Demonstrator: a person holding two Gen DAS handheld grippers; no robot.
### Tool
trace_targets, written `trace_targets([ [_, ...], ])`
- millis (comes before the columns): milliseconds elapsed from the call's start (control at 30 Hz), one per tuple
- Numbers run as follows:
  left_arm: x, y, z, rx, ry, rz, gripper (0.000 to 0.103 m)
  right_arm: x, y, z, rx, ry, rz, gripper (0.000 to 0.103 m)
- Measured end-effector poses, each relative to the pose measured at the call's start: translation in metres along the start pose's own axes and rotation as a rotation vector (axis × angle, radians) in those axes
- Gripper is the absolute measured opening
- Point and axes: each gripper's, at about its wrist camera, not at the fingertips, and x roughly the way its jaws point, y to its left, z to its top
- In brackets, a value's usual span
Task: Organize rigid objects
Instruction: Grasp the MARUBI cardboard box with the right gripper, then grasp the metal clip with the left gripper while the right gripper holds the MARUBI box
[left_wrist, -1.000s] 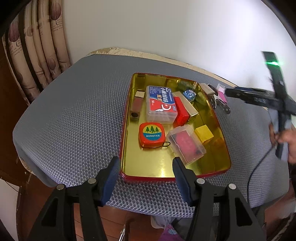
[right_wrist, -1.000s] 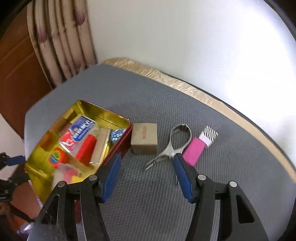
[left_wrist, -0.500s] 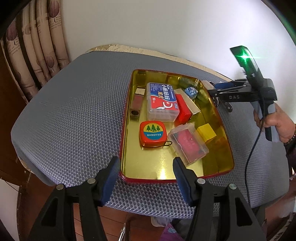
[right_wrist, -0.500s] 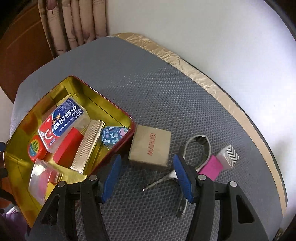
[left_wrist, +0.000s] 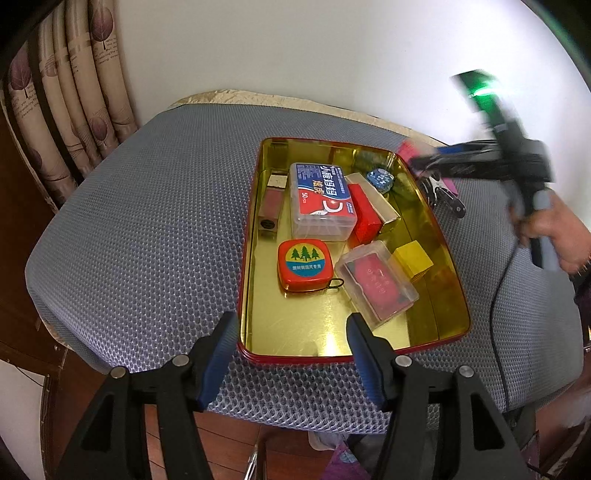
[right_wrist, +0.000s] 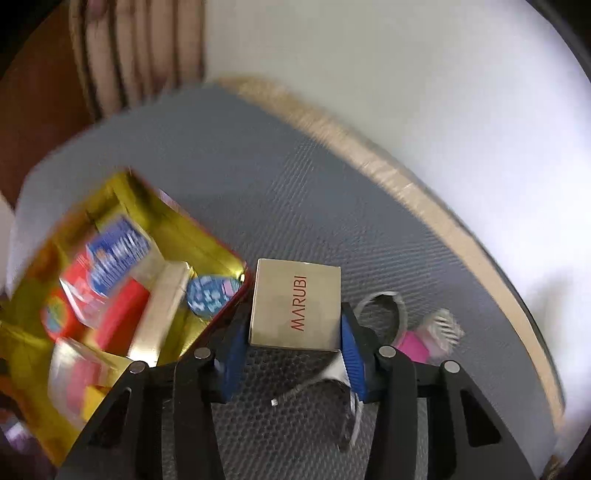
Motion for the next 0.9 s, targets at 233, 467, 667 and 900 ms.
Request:
trace_targets([
  [233,-0.012,-0.006,-0.003,0.022,-0.032,-0.030,0.062,-0.082,-0.076,-0.102,0.313,-0.076,-0.094,0.043],
  [467,-0.032,-0.045,0.008,0.109,-0.045,-0.097,0.062,-0.093,-0.126,-0.215,0.460,0.031,-0.292,0.043],
  [667,-0.040,-0.108,0.065,0.184,-0.039,-0.246,0.064,-0.091,-0.135,-0.241,0.489,-0.006,-0.380,0.043],
  [900,0.019,-0.187,0.132,0.274,0.062,-0.304,0.065,-0.095,-0.137,-0.257,0.579,-0.091,-0.351,0.042],
])
